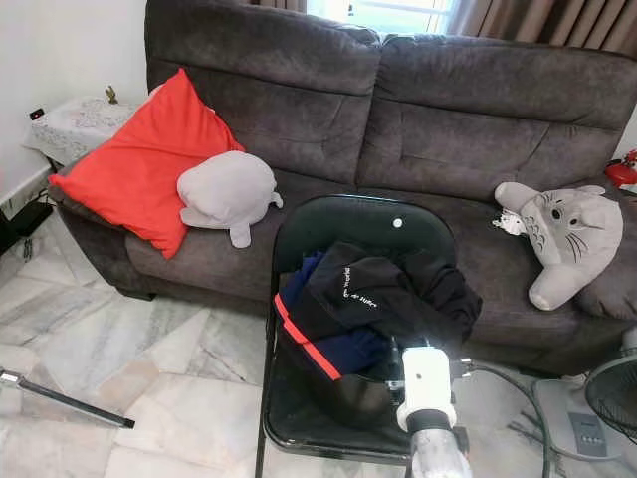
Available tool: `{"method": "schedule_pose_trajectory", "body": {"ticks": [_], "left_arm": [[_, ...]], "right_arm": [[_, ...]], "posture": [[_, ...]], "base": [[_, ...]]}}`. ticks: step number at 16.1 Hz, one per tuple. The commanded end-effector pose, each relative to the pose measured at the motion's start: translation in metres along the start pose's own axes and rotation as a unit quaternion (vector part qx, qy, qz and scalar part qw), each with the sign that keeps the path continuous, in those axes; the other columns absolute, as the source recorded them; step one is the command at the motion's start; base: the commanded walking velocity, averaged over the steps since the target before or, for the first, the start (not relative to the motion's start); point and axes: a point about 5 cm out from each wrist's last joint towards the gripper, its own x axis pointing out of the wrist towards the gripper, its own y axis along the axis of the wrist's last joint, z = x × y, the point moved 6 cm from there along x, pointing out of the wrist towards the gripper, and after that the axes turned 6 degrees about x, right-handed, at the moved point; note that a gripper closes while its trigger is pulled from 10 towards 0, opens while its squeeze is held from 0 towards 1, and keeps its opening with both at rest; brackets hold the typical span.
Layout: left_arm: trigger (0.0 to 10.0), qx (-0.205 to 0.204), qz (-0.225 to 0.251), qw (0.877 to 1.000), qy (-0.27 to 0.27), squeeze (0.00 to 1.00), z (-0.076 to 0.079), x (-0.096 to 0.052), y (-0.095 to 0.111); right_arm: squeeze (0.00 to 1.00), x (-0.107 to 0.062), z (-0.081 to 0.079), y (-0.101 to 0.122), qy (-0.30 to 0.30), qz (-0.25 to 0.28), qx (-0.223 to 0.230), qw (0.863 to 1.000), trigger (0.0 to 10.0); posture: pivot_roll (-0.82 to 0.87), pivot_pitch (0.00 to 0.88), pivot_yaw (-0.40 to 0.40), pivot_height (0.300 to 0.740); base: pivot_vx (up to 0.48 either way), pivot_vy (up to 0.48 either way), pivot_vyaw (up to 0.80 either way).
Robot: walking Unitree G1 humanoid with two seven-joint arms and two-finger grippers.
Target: Hang hanger
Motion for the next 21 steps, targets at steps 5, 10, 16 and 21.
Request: {"method": "schedule_pose_trajectory", "body": {"ticks": [5,10,16,21], "left_arm": [[10.0,-0.002,-0.006,1.0,-0.011,0.0,0.004,0.0,-0.002],[10.0,-0.007,-0.007,1.0,-0.009,0.0,0.003,0.0,-0.002],[10.0,-0.003,-0.007,1.0,-0.014,0.0,0.004,0.0,-0.002],[10.0,-0.004,-0.008,1.0,-0.013,0.0,0.004,0.0,-0.002]], "right_arm": [[0.23,0.02,-0.012,0.003,0.035,-0.014,-0.044,0.998,10.0],[0.0,0.026,-0.018,0.004,0.049,-0.018,-0.06,0.997,10.0],[0.0,0.025,-0.014,-0.013,0.042,-0.055,-0.077,0.995,10.0],[0.0,0.029,-0.005,-0.013,0.018,-0.059,-0.076,0.995,9.9]], "posture": [[0.0,0.065,-0.067,0.74],[0.01,0.068,-0.067,0.74],[0.0,0.069,-0.065,0.74],[0.01,0.069,-0.063,0.74]], "base": [[0.0,0.0,0.0],[0.0,0.0,0.0],[0.0,0.0,0.0],[0.0,0.0,0.0]]}}
